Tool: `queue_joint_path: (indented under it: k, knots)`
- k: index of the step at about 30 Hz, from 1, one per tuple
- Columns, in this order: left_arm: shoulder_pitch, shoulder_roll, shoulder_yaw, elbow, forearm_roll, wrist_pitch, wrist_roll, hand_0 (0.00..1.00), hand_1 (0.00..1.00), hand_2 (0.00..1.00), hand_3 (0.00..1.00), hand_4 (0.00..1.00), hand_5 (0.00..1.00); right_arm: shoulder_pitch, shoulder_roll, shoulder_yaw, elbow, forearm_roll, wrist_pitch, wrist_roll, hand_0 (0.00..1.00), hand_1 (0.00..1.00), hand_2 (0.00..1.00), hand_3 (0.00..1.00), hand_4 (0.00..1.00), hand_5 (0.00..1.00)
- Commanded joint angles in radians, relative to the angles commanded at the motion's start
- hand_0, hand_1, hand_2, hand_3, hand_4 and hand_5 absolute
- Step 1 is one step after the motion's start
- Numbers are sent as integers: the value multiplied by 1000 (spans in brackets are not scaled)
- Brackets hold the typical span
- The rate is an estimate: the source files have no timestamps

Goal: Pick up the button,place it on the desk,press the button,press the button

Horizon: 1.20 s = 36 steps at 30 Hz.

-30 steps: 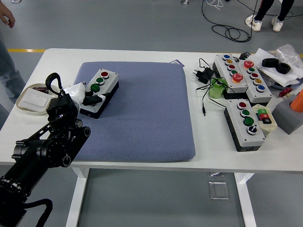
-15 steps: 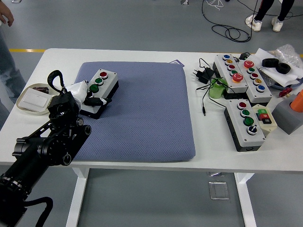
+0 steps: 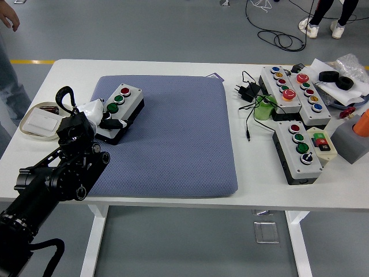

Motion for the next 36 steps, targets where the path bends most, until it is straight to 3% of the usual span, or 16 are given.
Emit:
queue_joint_path:
  k: [1,2,7,8,13,14,19,20,25,26,31,32,36]
  knots:
    - [0,0,0,-1,0,3,-2,699,878,998,998,938,561,-1,0,0,0,-1,0,0,645,636,667,584,380,237]
    - [0,0,0,-1,0,3,-3,509,544,750,929,705,274,-1,0,1,0,-1,1,0,646,635,667,583,379,237]
    - [-2,0,6,0,0,-12,-9,509,544,750,929,705,274,-2,0,3,0,-6,1,-1,646,635,667,583,379,237]
    - [-1,0,7,1,0,-14,-10,377,354,532,800,541,2,-2,-1,3,0,-7,2,-1,645,636,667,583,378,237]
    - [0,0,9,4,0,-21,-20,377,354,532,800,541,2,-4,-1,4,0,-10,2,-1,645,636,667,583,378,237]
    - [0,0,9,5,0,-21,-21,338,285,356,546,451,2,-4,-1,4,0,-10,2,-1,645,637,667,583,378,236]
    - [1,0,10,5,0,5,-32,338,285,356,546,451,2,-2,0,5,0,-9,1,0,645,637,667,583,378,236]
    - [0,0,10,5,0,12,-34,293,230,283,384,360,2,-2,0,4,0,-8,1,0,645,637,667,583,377,235]
    - [-6,0,9,12,0,20,-44,293,230,283,384,360,2,1,0,6,0,-10,2,-1,645,637,667,583,377,235]
    - [-6,0,10,14,0,21,-49,202,143,202,305,272,2,1,0,6,0,-10,2,-1,645,637,667,583,377,235]
    - [-6,0,15,25,0,14,-65,202,143,202,305,272,2,2,0,9,0,-13,2,-1,645,637,667,583,377,235]
    - [-6,0,15,27,0,13,-66,62,66,142,255,2,2,2,0,9,0,-14,2,-1,645,636,667,583,377,235]
    - [-6,0,19,30,0,12,-74,62,66,142,255,2,2,2,0,11,0,-14,1,-1,645,636,667,583,377,235]
